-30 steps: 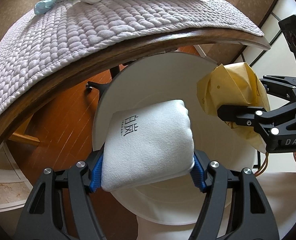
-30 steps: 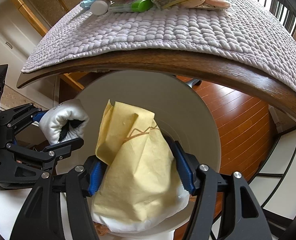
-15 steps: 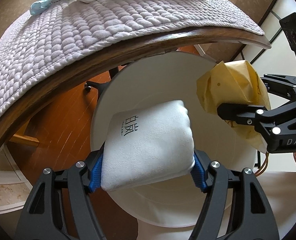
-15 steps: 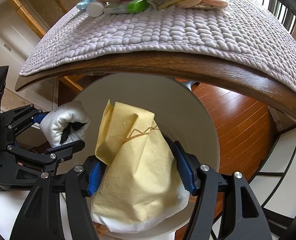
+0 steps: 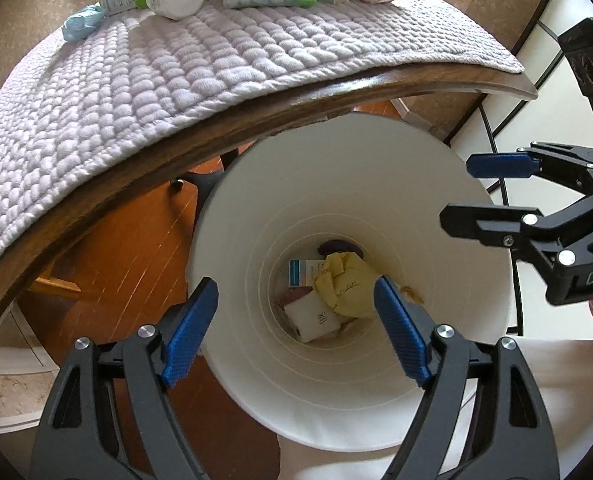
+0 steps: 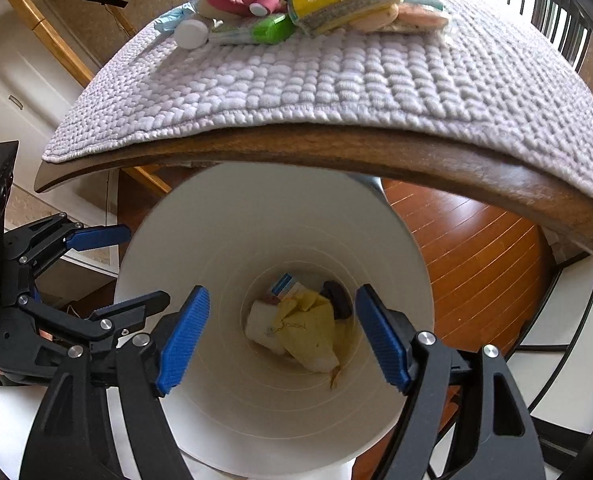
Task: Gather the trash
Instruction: 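Open the left tool to drop the towel while the right tool releases the paper bag, then move both open tools back over the remaining items on the bed, then grasp the white pill bottle with the left tool while the right tool grasps the yellow packet, then carry the white pill bottle and yellow packet over the white bin with both tools, then open the left tool to drop the bottle while the right tool releases the packet, then move both open tools back over the items on the bed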
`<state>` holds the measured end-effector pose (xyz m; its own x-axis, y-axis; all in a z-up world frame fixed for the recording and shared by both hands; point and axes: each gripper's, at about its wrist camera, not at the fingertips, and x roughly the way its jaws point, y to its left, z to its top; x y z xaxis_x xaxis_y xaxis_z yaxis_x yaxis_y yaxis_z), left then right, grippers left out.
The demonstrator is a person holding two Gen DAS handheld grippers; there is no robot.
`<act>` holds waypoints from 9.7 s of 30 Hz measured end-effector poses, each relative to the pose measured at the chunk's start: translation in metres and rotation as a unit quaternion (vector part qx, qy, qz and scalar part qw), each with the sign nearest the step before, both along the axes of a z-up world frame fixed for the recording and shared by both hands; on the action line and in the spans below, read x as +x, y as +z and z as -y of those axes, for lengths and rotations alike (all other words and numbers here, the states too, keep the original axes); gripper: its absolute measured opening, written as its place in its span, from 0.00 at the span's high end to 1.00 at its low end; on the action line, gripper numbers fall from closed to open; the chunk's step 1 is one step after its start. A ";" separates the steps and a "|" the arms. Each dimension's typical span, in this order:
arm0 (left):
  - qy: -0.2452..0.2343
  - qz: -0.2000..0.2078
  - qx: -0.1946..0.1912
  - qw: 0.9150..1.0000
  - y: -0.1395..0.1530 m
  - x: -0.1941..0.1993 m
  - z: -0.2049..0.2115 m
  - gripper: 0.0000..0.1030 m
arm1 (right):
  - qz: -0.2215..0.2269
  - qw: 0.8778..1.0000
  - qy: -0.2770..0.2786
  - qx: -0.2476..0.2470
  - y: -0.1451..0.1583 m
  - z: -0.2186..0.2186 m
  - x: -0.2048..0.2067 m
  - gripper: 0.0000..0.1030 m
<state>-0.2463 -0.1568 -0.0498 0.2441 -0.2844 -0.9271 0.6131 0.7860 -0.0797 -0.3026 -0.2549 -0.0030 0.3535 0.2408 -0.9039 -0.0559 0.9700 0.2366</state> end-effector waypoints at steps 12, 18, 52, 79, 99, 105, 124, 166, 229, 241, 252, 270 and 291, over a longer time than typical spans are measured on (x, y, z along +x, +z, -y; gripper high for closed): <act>0.024 0.109 -0.046 0.993 0.082 0.002 -0.032 0.01 | 0.169 0.976 -0.012 -0.139 0.087 0.008 -0.013 0.04; 0.070 0.144 -0.066 0.985 0.104 0.036 -0.049 0.01 | 0.161 0.975 -0.047 -0.149 0.098 0.031 0.020 0.04; 0.000 0.115 -0.077 0.990 0.075 0.162 -0.011 0.05 | 0.136 0.985 -0.011 -0.108 0.066 0.030 0.132 0.14; -0.063 0.116 -0.093 0.987 0.071 0.173 -0.006 0.29 | 0.155 0.976 0.023 -0.152 0.067 0.022 0.129 0.24; -0.031 0.121 -0.098 0.987 0.076 0.155 -0.019 0.42 | 0.151 0.982 0.023 -0.113 0.075 0.031 0.123 0.45; -0.022 0.119 -0.094 0.988 0.075 0.149 -0.024 0.42 | 0.164 0.972 0.039 -0.165 0.070 0.014 0.121 0.27; -0.045 0.129 -0.083 0.987 0.073 0.156 -0.019 0.42 | 0.167 0.955 0.075 -0.233 0.058 -0.004 0.121 0.25; 0.072 0.115 -0.074 0.988 0.096 0.104 -0.033 0.42 | 0.146 0.985 0.018 -0.086 0.095 0.022 0.068 0.31; 0.020 0.078 -0.063 0.995 0.091 -0.016 -0.033 0.42 | 0.071 0.995 0.074 -0.016 0.081 0.012 -0.041 0.31; -0.002 0.052 -0.038 0.998 0.061 -0.023 -0.022 0.42 | 0.035 0.996 0.079 -0.016 0.052 0.012 -0.040 0.31; -0.013 0.035 -0.023 0.999 0.037 -0.025 -0.013 0.42 | 0.012 0.998 0.067 -0.011 0.030 0.014 -0.034 0.31; -0.027 0.008 -0.002 1.000 0.001 -0.021 0.009 0.42 | -0.022 0.998 0.056 -0.009 -0.003 0.008 -0.023 0.30; 0.000 0.075 -0.065 0.995 0.075 -0.014 -0.013 0.03 | 0.115 0.988 0.010 -0.105 0.067 0.014 -0.013 0.04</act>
